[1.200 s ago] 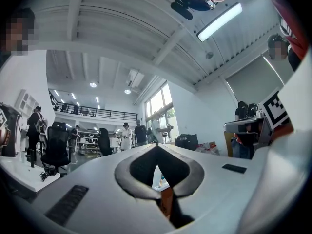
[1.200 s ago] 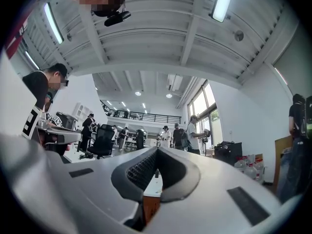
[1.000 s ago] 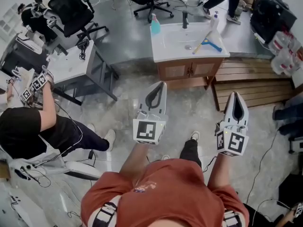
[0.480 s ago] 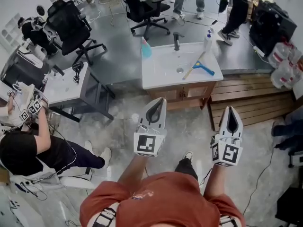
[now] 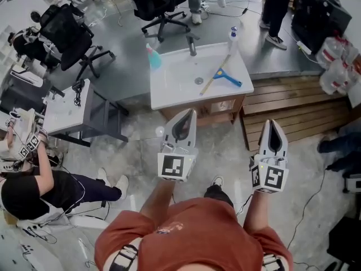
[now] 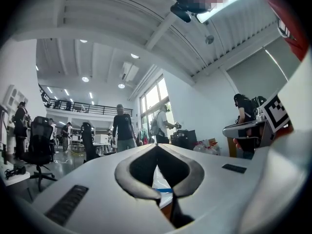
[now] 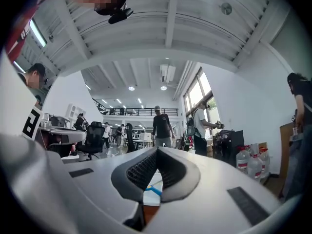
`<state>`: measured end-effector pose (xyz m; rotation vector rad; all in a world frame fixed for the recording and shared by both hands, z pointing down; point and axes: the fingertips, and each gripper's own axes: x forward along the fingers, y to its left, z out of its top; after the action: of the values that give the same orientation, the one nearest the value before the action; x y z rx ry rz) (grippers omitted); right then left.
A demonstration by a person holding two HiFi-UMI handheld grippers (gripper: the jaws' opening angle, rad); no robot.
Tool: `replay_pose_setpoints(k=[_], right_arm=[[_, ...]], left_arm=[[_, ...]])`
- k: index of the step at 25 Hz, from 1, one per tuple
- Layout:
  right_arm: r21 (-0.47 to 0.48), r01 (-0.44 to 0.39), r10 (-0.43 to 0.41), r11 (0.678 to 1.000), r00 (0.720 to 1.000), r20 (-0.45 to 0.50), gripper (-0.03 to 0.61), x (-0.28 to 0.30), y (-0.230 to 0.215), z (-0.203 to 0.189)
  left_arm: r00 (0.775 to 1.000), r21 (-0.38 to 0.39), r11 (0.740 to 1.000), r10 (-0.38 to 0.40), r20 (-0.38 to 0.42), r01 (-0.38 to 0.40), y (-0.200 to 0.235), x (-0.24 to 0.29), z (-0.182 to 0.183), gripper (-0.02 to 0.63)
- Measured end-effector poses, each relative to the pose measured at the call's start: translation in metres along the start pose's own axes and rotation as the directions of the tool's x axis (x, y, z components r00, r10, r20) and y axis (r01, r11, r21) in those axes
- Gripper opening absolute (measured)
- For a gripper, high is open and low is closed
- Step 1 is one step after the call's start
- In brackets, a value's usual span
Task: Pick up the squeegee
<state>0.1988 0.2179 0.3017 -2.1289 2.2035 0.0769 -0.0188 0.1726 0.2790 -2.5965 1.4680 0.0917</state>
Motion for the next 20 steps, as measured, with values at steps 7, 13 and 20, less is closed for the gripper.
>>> replay_pose_setpoints(k=[7, 13, 20], right_arm=[[0.012, -0.03, 0.03, 0.999, 1.0, -0.001, 0.006, 0.037, -0.046, -0.008], [0.012, -0.061, 0.061, 0.998, 0.998, -0.001, 0.006, 0.052, -0.06, -0.01], [0.013, -0.094, 0.094, 0.995, 0.996, 0.011, 0.006, 0.068, -0.058, -0.011]], left_arm=[[1.0, 0.008, 1.0, 0.021, -0.01, -0.021, -0.021, 0.051, -0.009, 0.018], [0.998, 0.012, 0.998, 0.058, -0.007, -0.058, -0.026, 0.065, -0.011, 0.018], [0.996, 0.008, 0.996, 0.087, -0.016, -0.087, -0.018, 0.069, -0.017, 0.018]])
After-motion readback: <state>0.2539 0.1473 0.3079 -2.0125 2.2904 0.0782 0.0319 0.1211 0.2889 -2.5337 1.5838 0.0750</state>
